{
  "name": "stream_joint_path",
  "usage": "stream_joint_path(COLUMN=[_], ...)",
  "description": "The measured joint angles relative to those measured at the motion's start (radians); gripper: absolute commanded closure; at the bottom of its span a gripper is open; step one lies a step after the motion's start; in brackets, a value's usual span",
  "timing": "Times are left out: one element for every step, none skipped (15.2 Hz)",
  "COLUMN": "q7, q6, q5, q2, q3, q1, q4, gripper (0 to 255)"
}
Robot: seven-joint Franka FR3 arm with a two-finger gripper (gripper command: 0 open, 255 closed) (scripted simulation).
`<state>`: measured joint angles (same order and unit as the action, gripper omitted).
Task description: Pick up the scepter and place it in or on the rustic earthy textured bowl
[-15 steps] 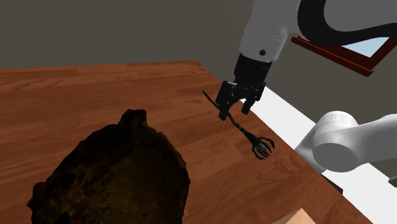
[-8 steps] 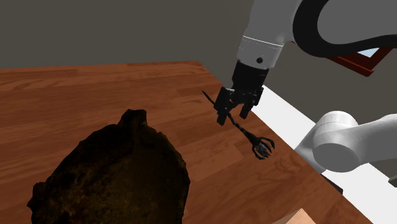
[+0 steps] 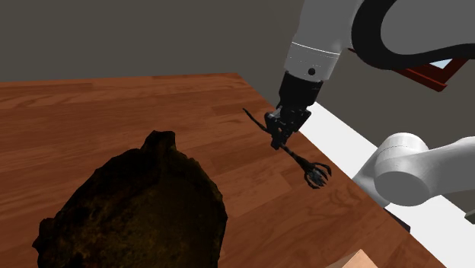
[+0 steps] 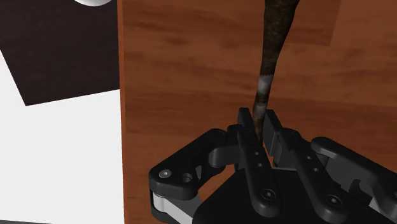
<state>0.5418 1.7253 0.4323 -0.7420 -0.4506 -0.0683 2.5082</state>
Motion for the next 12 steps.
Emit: stream_joint_path(q7=[0.000, 0.001, 0.002, 0.001, 0.002, 0.003, 0.004, 0.008, 0.009, 0.012, 0.014, 0.016], q6=[0.004, 0.005, 0.007, 0.007, 0.002, -0.007, -0.019, -0.030, -0.041, -0.054, -0.067, -0.080], q5=[0.003, 0.016, 0.023, 0.026, 0.027, 0.025, 0.021, 0.019, 0.016, 0.014, 0.010, 0.006], q2=[-0.001, 0.000, 0.000, 0.002, 0.003, 0.004, 0.006, 0.007, 0.004, 0.002, 0.002, 0.003], q3=[0.000, -0.001, -0.003, -0.001, 0.000, 0.003, 0.007, 0.009, 0.014, 0.017, 0.022, 0.026], q1=[0.000, -0.001, -0.002, -0.002, -0.002, -0.002, 0.000, 0.001, 0.001, 0.001, 0.003, 0.004], q4=[0.001, 0.001, 0.001, 0.001, -0.003, -0.012, -0.025, -0.037, -0.045, -0.057, -0.070, -0.084], gripper=[255, 255, 255, 255, 255, 255, 255, 255, 255, 255, 255, 255])
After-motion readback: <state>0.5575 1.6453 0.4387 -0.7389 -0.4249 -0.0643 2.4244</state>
